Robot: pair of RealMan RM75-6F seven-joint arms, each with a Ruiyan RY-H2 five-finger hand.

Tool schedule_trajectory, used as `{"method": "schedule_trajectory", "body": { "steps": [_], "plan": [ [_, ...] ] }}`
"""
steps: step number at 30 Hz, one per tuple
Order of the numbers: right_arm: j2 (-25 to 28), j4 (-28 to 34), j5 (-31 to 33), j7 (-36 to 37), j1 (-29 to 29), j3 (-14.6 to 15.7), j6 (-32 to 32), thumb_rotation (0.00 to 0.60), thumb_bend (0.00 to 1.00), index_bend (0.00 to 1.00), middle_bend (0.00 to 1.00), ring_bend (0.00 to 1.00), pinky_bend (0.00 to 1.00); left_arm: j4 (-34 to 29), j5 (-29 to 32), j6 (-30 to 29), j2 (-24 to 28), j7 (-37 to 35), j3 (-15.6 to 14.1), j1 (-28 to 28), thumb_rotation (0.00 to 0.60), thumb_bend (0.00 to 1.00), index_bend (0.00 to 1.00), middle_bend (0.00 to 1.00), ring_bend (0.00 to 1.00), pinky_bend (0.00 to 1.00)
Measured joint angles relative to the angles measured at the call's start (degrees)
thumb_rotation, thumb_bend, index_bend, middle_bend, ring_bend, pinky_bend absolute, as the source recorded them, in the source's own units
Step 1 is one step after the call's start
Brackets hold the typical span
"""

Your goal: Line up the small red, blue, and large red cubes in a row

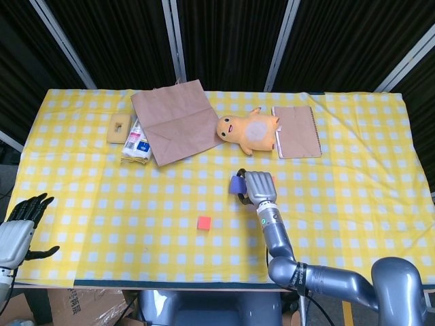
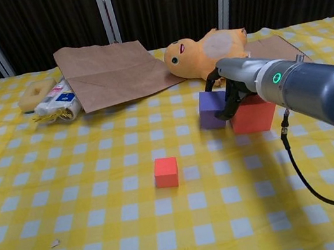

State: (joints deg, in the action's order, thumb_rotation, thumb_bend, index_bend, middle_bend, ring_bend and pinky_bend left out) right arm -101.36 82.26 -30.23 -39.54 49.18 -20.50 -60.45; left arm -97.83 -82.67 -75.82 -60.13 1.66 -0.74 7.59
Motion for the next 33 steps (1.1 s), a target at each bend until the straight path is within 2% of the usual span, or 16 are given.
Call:
{"method": "schedule_trajectory", "body": {
  "steps": [14, 23, 33],
  "plan": [
    [1.9, 4.5, 0.9, -1.7, 0.4, 2.3, -0.8, 0.600, 0.47, 0.12, 1.00, 1.00, 1.00, -0.1, -0.3, -0.3, 0.1, -0.2, -0.1, -0.1, 0.600, 0.00, 0.00, 0.00, 0.00, 0.00],
    [3.2, 9.7, 1.2, -2.5, 0.5, 3.0, -3.0, 0.600, 0.47, 0.09, 1.00, 1.00, 1.00, 0.1, -0.6, -0.6, 0.1, -0.5, -0.1, -0.2, 0.600, 0.00, 0.00, 0.00, 0.00, 0.00],
    [5.3, 20.5, -1.6, -1.6, 0.5, 2.5, -6.4, 0.600, 0.47, 0.09, 1.00, 1.00, 1.00, 0.1, -1.1, -0.9, 0.2, -0.9, -0.2, -0.3, 0.600, 0.00, 0.00, 0.00, 0.00, 0.00]
  ]
}}
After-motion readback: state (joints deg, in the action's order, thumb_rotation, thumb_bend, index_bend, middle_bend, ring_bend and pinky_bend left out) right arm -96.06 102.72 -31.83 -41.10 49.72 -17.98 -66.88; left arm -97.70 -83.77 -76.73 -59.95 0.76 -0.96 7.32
